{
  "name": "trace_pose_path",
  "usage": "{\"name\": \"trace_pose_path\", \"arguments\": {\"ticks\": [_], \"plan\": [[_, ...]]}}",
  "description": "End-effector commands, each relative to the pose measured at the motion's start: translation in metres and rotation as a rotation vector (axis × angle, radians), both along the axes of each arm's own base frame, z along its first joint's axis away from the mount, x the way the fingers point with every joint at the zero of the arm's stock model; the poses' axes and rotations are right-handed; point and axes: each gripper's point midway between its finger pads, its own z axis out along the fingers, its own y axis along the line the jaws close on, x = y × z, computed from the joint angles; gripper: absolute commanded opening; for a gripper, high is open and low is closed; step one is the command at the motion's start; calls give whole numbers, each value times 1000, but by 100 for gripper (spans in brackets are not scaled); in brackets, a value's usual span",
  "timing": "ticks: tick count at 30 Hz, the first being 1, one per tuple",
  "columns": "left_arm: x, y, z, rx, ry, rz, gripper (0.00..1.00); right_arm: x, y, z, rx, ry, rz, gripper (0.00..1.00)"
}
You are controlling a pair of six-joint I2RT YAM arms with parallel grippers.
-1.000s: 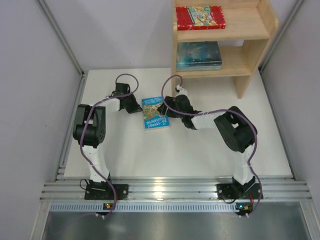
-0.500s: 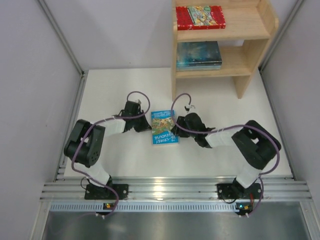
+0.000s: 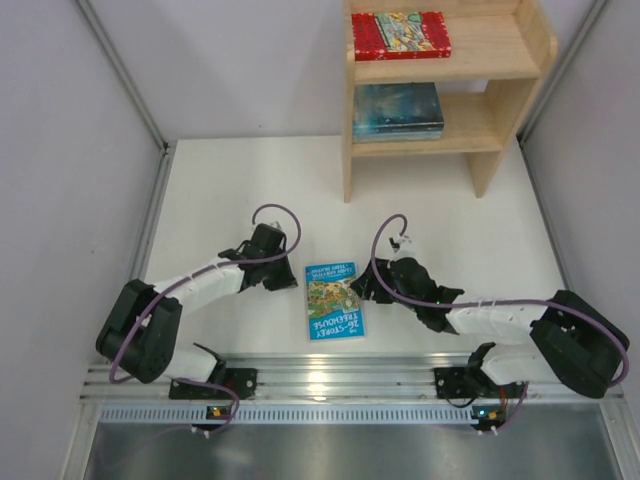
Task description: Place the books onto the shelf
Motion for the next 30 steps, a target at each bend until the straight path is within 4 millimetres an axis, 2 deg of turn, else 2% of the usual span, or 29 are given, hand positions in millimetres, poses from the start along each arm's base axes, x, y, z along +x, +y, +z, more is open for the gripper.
{"name": "trace_pose_path", "arguments": {"ticks": [1, 2, 6, 9, 14, 19, 27, 30], "plan": [[13, 0, 32, -6, -77, 11, 15, 4, 0, 15, 9, -24, -20, 61], [15, -6, 37, -46, -97, -2, 19, 3, 1, 18, 12, -29, -13, 63], [0, -27, 61, -207, -132, -72, 29, -4, 7, 24, 26, -5, 27, 66], [-10, -29, 66, -244, -139, -95, 38, -11, 12, 26, 47, 14, 46, 70], [-27, -24, 52, -243, -103, -120, 41, -20, 22, 16, 34, 39, 66, 74], [-29, -32, 51, -304, -128, -141, 42, -18, 27, 10, 34, 24, 82, 75], [-37, -37, 25, -349, -81, -143, 42, -20, 30, -3, -12, 53, 52, 75], [-39, -31, 13, -320, -63, -108, 42, -23, 33, -7, -12, 73, 55, 75]]}}
